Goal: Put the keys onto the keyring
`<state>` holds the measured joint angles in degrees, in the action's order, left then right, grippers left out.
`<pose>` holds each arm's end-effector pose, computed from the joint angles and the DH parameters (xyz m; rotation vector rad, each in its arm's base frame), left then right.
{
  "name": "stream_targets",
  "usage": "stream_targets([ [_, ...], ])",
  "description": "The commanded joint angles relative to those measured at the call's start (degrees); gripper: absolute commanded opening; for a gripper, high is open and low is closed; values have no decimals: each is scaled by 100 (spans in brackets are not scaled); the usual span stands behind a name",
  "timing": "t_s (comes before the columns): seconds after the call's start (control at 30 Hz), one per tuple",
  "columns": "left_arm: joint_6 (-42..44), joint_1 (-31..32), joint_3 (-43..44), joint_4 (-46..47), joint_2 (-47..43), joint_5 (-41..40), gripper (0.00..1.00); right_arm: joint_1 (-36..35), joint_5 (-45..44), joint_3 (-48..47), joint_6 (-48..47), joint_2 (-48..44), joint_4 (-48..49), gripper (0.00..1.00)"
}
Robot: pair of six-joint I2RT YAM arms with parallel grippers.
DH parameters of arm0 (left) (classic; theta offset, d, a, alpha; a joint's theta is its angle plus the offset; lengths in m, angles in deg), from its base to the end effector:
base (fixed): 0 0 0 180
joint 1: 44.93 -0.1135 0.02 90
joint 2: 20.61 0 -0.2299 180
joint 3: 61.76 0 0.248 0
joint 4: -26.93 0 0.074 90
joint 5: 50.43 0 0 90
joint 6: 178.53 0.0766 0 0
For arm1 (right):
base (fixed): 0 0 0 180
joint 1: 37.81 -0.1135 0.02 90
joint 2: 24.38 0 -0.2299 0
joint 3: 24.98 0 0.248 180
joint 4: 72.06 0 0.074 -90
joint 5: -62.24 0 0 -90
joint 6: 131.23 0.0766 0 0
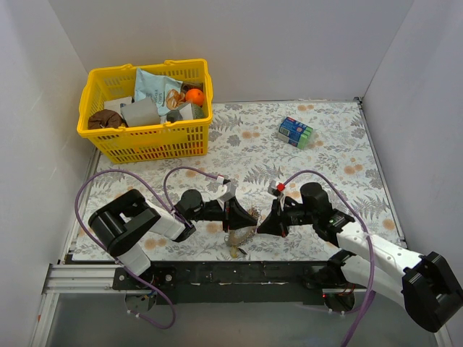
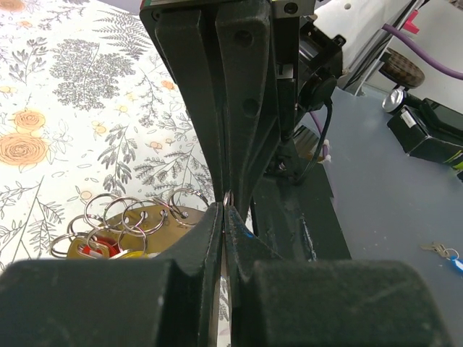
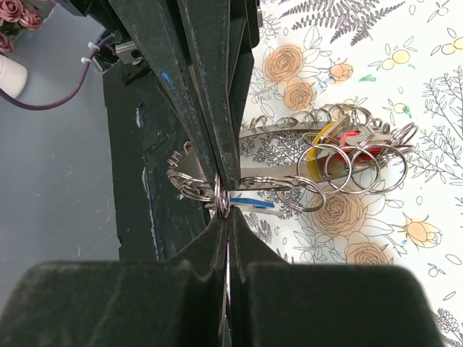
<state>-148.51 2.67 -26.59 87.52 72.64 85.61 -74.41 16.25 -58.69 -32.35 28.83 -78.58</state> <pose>0.1556 -0.2522 0.1381 0.6015 1.8794 -1.9731 0.1546 0.1811 0.1582 -0.9967 1.8723 1.2631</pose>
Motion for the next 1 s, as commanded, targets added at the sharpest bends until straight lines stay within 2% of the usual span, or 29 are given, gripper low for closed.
stream_targets([
  [0.0,-268,22,212,2956,-246,98,0,4,-6,221,148,-22,613,1],
  [0.33,-408,22,239,3106,-255,247,0,4,99,248,280,190,1140,2],
  [0.43,-312,22,169,3045,-255,107,0,4,3,239,254,129,984,7],
  [0.53,-119,-13,72,2799,-255,-112,0,4,-252,143,96,-116,476,16],
  [0.63,171,-40,28,2405,-194,-376,0,4,-761,107,52,-581,-34,29],
  [0.73,513,-40,106,1887,-97,-570,0,12,-1646,160,96,-1152,-361,47],
  [0.87,786,-48,291,1437,96,-912,0,4,-2185,151,148,-1611,-660,58],
  [0.97,971,-57,589,928,351,-1123,12,4,-2414,99,175,-1682,-740,63],
])
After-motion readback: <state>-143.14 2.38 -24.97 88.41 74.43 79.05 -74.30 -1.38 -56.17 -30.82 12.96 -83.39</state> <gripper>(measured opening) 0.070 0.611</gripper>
